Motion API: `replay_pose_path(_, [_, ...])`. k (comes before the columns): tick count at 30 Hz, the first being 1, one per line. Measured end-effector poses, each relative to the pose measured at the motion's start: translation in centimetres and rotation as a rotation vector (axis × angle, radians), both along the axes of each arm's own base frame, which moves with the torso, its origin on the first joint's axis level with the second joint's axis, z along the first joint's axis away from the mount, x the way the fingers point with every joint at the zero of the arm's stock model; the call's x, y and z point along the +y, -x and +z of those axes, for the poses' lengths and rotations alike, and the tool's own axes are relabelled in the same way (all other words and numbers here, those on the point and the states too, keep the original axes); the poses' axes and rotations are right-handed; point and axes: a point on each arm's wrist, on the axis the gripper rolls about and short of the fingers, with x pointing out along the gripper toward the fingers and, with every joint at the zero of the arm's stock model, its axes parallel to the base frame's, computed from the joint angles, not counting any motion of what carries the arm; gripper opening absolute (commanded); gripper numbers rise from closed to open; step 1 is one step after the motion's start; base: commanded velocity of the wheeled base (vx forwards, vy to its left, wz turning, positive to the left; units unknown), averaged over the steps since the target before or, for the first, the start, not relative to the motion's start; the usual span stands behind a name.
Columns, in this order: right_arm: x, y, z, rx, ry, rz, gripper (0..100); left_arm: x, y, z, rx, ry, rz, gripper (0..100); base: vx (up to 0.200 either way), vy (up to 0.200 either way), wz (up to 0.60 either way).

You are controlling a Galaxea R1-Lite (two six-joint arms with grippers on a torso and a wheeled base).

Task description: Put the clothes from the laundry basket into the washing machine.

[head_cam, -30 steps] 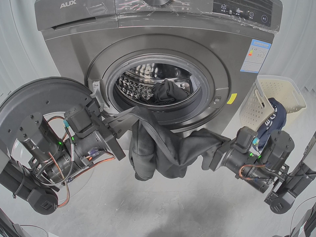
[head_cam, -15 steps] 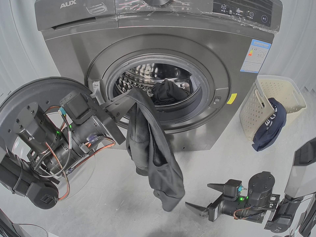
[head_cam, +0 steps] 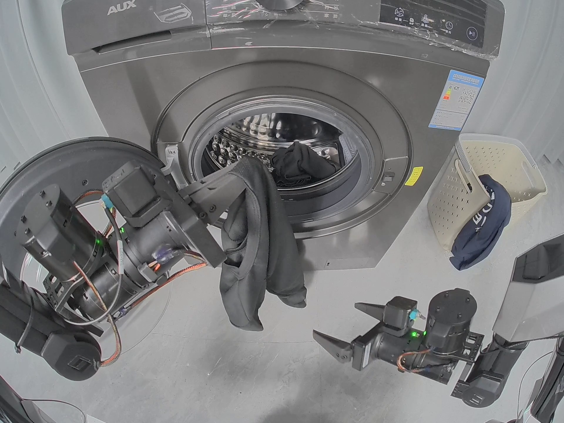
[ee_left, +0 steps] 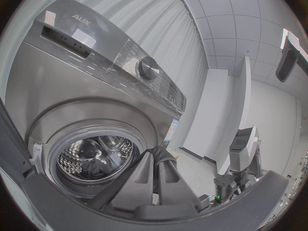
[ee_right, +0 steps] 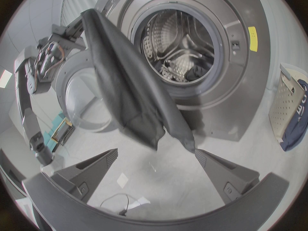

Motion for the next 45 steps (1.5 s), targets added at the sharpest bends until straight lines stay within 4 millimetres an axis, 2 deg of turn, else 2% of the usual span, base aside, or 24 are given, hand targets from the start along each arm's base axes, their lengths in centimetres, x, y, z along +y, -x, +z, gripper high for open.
replay_pose_path(6, [2.4, -1.9, 1.3, -0.089, -0.076, 0.02, 100, -0.1, 0.8, 0.4, -0.013, 0.006, -0.026, 0, 0.0, 0.0, 0.0])
replay_pose_path(15, [6.1, -1.5, 1.5, -0.128, -0.117, 0.114, 100, -0.1, 1.1, 0.7, -0.022, 0.012, -0.032, 0, 0.0, 0.0, 0.0])
replay_pose_path(21, [7.4, -2.6, 1.4, -0.158, -0.136, 0.115, 100, -0.1, 1.2, 0.7, -0.023, 0.011, -0.034, 0, 0.0, 0.0, 0.0])
replay_pose_path(32, [7.9, -7.8, 0.7, -0.219, -0.167, 0.014, 100, 0.0, 2.0, 1.0, -0.04, 0.006, -0.084, 0, 0.0, 0.0, 0.0])
replay_pose_path(45, [8.5, -10.9, -0.9, -0.25, -0.168, -0.026, 100, 0.0, 2.7, 1.3, -0.052, 0.012, -0.106, 0, 0.0, 0.0, 0.0])
